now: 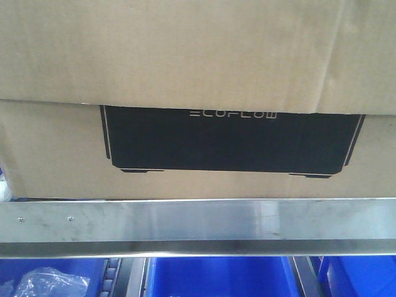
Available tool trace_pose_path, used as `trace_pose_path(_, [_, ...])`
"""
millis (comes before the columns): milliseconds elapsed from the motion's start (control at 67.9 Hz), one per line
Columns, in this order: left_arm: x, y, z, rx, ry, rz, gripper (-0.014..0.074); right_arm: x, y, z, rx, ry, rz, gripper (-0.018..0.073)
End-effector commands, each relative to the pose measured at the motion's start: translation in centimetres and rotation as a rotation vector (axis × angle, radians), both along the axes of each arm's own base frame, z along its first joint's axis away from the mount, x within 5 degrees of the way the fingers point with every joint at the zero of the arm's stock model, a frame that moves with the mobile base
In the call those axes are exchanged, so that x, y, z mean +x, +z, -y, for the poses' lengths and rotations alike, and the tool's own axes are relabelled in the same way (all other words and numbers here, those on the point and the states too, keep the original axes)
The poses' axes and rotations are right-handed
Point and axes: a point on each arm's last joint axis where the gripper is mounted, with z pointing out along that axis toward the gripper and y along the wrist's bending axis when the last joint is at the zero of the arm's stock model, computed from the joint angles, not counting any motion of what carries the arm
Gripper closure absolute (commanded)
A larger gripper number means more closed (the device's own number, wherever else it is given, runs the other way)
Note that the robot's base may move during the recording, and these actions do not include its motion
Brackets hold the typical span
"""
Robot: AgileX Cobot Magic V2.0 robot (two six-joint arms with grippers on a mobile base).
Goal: Grab box from left shelf to table start
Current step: 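Lift the box with both grippers and pull it off the shelf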
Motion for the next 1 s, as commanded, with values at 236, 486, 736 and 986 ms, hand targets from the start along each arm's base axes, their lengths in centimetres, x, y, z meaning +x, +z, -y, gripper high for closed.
trace_pose_path(236, [-1.0,1.3,0.3,-0.059,-0.015,0.002,0.0688,0.6,1.4,0.2,-0.011,0.005,0.101,0.0499])
trace_pose_path(486, [-1.1,1.8,0.2,-0.066,-0.015,0.037,0.0688,-0.2,2.5,0.1,-0.012,0.005,0.145,0.0502])
trace_pose_path(736, [-5.2,5.3,1.4,-0.039,-0.054,0.169,0.0688,-4.8,6.5,-0.4,0.023,0.013,0.27,0.0502])
trace_pose_path(986, [-9.6,7.7,2.2,-0.077,-0.12,0.247,0.0688,-10.5,6.5,-1.3,0.08,0.038,0.343,0.0502])
